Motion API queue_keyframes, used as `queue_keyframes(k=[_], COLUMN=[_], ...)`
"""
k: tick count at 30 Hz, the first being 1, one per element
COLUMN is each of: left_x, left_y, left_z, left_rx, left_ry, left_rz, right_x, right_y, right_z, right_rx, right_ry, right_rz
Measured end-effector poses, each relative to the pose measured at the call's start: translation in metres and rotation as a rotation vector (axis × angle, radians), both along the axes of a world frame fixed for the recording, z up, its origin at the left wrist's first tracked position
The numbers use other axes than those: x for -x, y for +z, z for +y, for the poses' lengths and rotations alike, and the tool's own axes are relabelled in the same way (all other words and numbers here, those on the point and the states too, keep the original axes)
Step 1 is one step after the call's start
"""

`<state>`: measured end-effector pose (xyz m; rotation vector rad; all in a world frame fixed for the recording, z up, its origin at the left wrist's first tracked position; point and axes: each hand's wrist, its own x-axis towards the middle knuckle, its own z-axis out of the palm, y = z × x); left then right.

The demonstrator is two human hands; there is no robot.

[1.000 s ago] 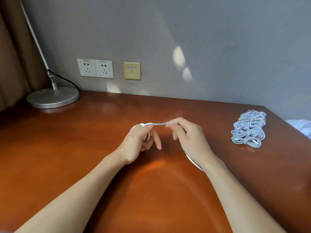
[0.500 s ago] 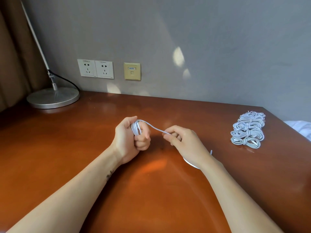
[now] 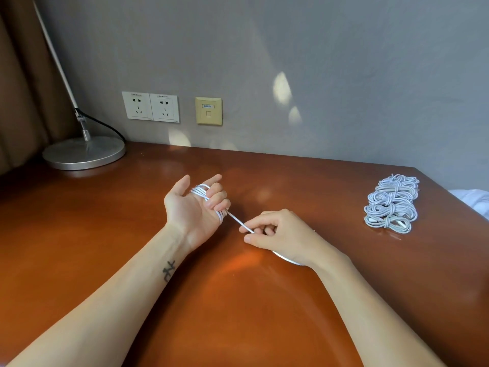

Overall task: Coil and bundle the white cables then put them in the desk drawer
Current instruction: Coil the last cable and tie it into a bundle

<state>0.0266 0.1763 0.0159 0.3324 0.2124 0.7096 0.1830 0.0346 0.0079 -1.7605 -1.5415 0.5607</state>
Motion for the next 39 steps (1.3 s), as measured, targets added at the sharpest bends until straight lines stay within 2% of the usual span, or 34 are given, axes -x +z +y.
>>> queue_keyframes(k=[3,6,10,14,18,20,22,28,30,33,39], left_x=[-0.003,-0.006,-0.012,-0.01,-0.009,-0.012,-0.012,-0.009,-0.009,-0.009,-0.007], left_y=[0.0,-0.002,-0.004,-0.012,-0.01,-0.011,-0.014,-0.005,-0.007,-0.008,0.001], left_z=[0.002,0.002,-0.001,0.0,-0.006,-0.009,-0.009,-0.018,-0.015,-0.014,-0.024], left_rx=[-0.002,-0.119,-0.409,-0.754,-1.095,-1.22,-1.252,-1.048,-1.022,-0.99,-1.045], left_ry=[0.025,0.069,0.207,0.341,0.315,0.285,0.262,0.12,0.054,-0.058,-0.361], left_rz=[0.025,0.156,0.415,0.664,0.933,0.997,0.992,0.874,0.794,0.712,0.53], right_x=[0.0,0.001,-0.001,-0.002,-0.004,-0.004,-0.002,-0.002,-0.003,-0.002,0.002], right_y=[-0.001,0.001,0.004,0.007,0.005,0.004,0.004,0.006,0.006,0.007,0.01], right_z=[0.0,-0.001,-0.003,-0.004,-0.002,-0.001,0.0,0.001,0.002,0.004,0.003], right_rx=[0.03,0.055,0.081,0.042,-0.091,-0.148,-0.196,-0.339,-0.394,-0.472,-0.556], right_ry=[0.009,0.012,0.034,-0.04,-0.161,-0.159,-0.151,-0.209,-0.223,-0.228,-0.244], right_rz=[0.03,0.067,0.04,-0.017,-0.14,-0.133,-0.099,-0.104,-0.169,-0.364,-0.42])
